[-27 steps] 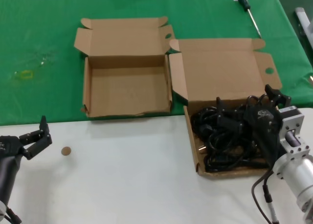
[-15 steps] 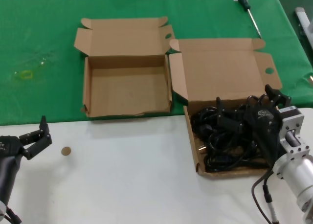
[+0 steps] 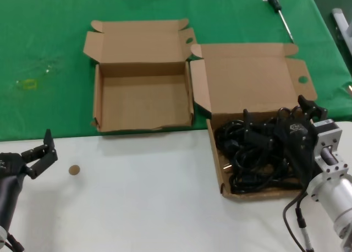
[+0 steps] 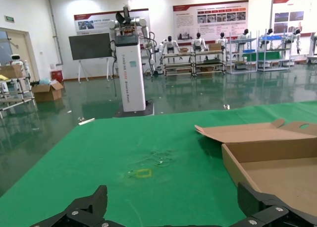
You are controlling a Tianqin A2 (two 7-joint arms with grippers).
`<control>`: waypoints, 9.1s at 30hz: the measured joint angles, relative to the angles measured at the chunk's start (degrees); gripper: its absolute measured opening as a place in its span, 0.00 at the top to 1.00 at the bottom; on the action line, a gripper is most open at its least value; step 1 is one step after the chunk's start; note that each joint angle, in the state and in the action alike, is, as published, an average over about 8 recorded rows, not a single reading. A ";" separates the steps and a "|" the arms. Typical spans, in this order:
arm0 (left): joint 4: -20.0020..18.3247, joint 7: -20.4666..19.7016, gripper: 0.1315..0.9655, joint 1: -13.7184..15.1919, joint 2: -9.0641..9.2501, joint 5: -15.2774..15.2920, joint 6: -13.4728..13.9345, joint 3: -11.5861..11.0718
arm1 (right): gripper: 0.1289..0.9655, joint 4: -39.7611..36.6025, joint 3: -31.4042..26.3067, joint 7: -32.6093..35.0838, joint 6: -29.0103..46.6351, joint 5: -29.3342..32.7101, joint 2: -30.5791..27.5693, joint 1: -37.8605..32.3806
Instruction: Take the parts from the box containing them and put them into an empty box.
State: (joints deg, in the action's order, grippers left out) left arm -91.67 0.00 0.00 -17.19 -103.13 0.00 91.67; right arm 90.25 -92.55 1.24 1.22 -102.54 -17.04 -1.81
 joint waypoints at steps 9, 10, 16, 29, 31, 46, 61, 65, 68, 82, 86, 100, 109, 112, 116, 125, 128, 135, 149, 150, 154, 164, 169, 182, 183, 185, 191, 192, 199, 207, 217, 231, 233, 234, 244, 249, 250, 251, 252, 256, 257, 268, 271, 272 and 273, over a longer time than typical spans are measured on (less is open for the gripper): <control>0.00 0.00 0.11 0.00 0.00 0.01 0.00 0.00 | 0.00 0.40 -1.28 -0.04 -0.78 -0.15 -1.41 0.46; 0.00 0.00 0.13 0.00 0.00 0.01 0.00 0.00 | 0.00 0.54 -1.29 0.16 -0.60 -0.02 -1.57 0.57; 0.00 0.00 0.24 0.00 0.00 0.01 0.00 0.00 | 0.00 1.51 -0.48 2.54 2.58 1.06 -3.14 1.12; 0.00 0.00 0.60 0.00 0.00 0.01 0.00 0.00 | 0.00 -0.16 1.98 11.22 16.24 0.71 -12.63 -0.60; 0.00 0.00 0.67 0.00 0.00 0.01 0.00 0.00 | 0.00 -0.71 2.43 13.10 18.87 0.36 -14.47 -1.24; 0.00 -0.02 0.88 0.00 0.00 0.01 0.00 0.00 | 0.00 -5.35 1.07 28.16 39.72 -1.22 -28.17 -9.14; 0.00 -0.02 0.98 0.00 0.00 0.01 0.00 0.00 | 0.00 -13.07 -6.35 40.75 53.73 1.80 -32.97 -20.96; 0.00 -0.02 0.98 0.00 0.00 0.02 0.00 0.00 | 0.00 -15.22 -7.93 43.90 53.94 3.39 -32.09 -23.64; 0.00 -0.02 0.98 0.00 0.00 0.02 0.00 0.00 | 0.00 -17.09 -8.96 46.71 53.77 4.47 -31.16 -25.50; 0.00 -0.02 0.98 0.00 0.00 0.02 0.00 0.00 | 0.05 -23.67 -11.56 55.38 53.33 6.46 -28.08 -29.99; 0.00 -0.02 0.98 0.00 0.00 0.02 0.00 0.00 | 0.10 -24.23 -11.71 56.14 53.30 6.39 -27.78 -30.27; 0.00 -0.02 0.98 0.00 0.00 0.01 0.00 0.00 | 0.31 -24.08 -11.84 56.40 53.87 5.59 -27.64 -29.77; 0.00 -0.02 0.98 0.00 0.00 0.02 0.00 0.00 | 0.57 -23.85 -12.00 55.76 53.96 5.56 -27.80 -29.48; 0.00 -0.02 0.98 0.00 0.00 0.02 0.00 0.00 | 0.57 -23.92 -12.08 55.60 53.91 5.66 -27.83 -29.47; 0.00 -0.02 0.98 0.00 0.00 0.02 0.00 0.00 | 0.66 -23.91 -12.23 55.23 53.79 5.88 -27.98 -29.39; 0.00 -0.02 0.98 0.00 0.00 0.02 0.00 0.00 | 0.83 -22.65 -12.42 53.07 53.59 6.45 -29.15 -28.83; 0.00 -0.02 0.98 0.00 0.00 0.02 0.00 0.00 | 0.87 -21.90 -12.39 51.75 53.59 6.54 -29.71 -28.71; 0.00 -0.02 0.98 0.00 0.00 0.02 0.00 0.00 | 0.89 -18.92 -12.31 46.43 54.05 6.63 -31.59 -28.51; 0.00 -0.02 0.98 0.00 0.00 0.02 0.00 0.00 | 0.90 -15.26 -13.13 37.59 54.31 7.55 -31.60 -32.75; 0.00 -0.02 0.98 0.00 0.00 0.02 0.00 0.00 | 0.90 -15.16 -13.31 37.21 54.25 7.67 -31.25 -33.25; 0.00 -0.02 0.98 0.00 0.00 0.02 0.00 0.00 | 0.90 -14.90 -14.28 35.83 53.75 8.33 -29.31 -35.22; 0.00 -0.02 0.98 0.00 0.00 0.02 0.00 0.00 | 0.90 -15.81 -18.14 31.85 51.20 10.71 -21.50 -39.43; 0.00 -0.02 0.98 0.00 0.00 0.02 0.00 0.00 | 0.90 -17.43 -20.04 30.90 48.78 12.08 -16.57 -41.25; 0.00 -0.02 0.98 0.00 0.00 0.02 0.00 0.00 | 0.90 -26.59 -24.32 32.74 43.48 15.29 -5.38 -45.74; 0.00 -0.02 0.98 0.00 0.00 0.02 0.00 0.00 | 0.90 -27.69 -24.53 33.18 43.14 15.43 -4.61 -46.14; 0.00 -0.02 0.98 0.00 0.00 0.02 0.00 0.00 | 0.90 -29.94 -24.83 34.19 42.50 15.63 -3.20 -46.94; 0.00 -0.02 0.98 0.00 0.00 0.02 0.00 0.00 | 0.90 -36.84 -25.11 37.84 40.78 15.77 0.37 -49.37; 0.00 -0.02 0.98 0.00 0.00 0.02 0.00 0.00 | 0.90 -37.91 -25.09 38.45 40.56 15.74 0.83 -49.73; 0.00 -0.02 0.98 0.00 0.00 0.02 0.00 0.00 | 0.90 -45.06 -24.42 43.21 39.39 15.11 3.33 -51.90; 0.00 -0.02 0.98 0.00 0.00 0.02 0.00 0.00 | 0.89 -50.91 -23.02 48.22 38.50 13.92 5.37 -53.61; 0.00 -0.02 0.98 0.00 0.00 0.02 0.00 0.00 | 0.81 -52.09 -22.63 49.36 38.19 13.73 6.56 -54.20; 0.00 -0.02 0.98 0.00 0.00 0.02 0.00 0.00 | 0.61 -45.13 -23.56 44.35 38.03 15.30 4.43 -52.10; 0.00 -0.02 0.98 0.00 0.00 0.02 0.00 0.00 | 0.59 -43.37 -23.63 43.34 38.00 15.48 3.77 -51.52; 0.00 -0.02 0.98 0.00 0.00 0.02 0.00 0.00 | 0.56 -42.45 -23.63 42.86 37.99 15.54 3.42 -51.20; 0.00 -0.02 0.97 0.00 0.00 0.02 0.00 0.00 | 0.33 -37.97 -23.46 40.68 37.90 15.56 1.73 -49.50; 0.00 -0.02 0.97 0.00 0.00 0.02 0.00 0.00 | 0.23 -37.05 -22.91 39.72 37.02 15.19 1.67 -48.33; 0.00 -0.02 0.96 0.00 0.00 0.02 0.00 0.00 | 0.21 -36.72 -22.70 39.37 36.69 15.06 1.66 -47.90; 0.00 -0.02 0.95 0.00 0.00 0.02 0.00 0.00 | 0.19 -36.35 -22.47 38.98 36.32 14.90 1.64 -47.42; 0.00 -0.02 0.94 0.00 0.00 0.02 0.00 0.00 | 0.16 -35.95 -22.23 38.55 35.92 14.74 1.62 -46.90; 0.00 -0.02 0.91 0.00 0.00 0.02 0.00 0.00 | 0.11 -34.17 -21.12 36.65 34.15 14.01 1.54 -44.57; 0.00 -0.02 0.91 0.00 0.00 0.02 0.00 0.00 | 0.10 -33.67 -20.81 36.12 33.65 13.80 1.51 -43.92; 0.00 -0.02 0.71 0.00 0.00 0.01 0.00 0.00 | 0.01 -27.94 -17.27 30.02 27.96 11.46 1.24 -36.43; 0.00 -0.02 0.62 0.00 0.00 0.01 0.00 0.00 | 0.00 -26.35 -16.28 28.34 26.39 10.80 1.17 -34.38; 0.00 -0.02 0.59 0.00 0.00 0.01 0.00 0.00 | 0.00 -25.81 -15.95 27.79 25.88 10.58 1.14 -33.68; 0.00 -0.02 0.56 0.00 0.00 0.01 0.00 0.00 | 0.00 -25.28 -15.63 27.22 25.35 10.36 1.12 -32.99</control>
State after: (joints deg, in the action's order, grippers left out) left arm -91.67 -0.02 0.00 -17.19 -103.12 0.00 91.68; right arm 64.97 -108.18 28.47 26.57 -92.18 -15.93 -34.80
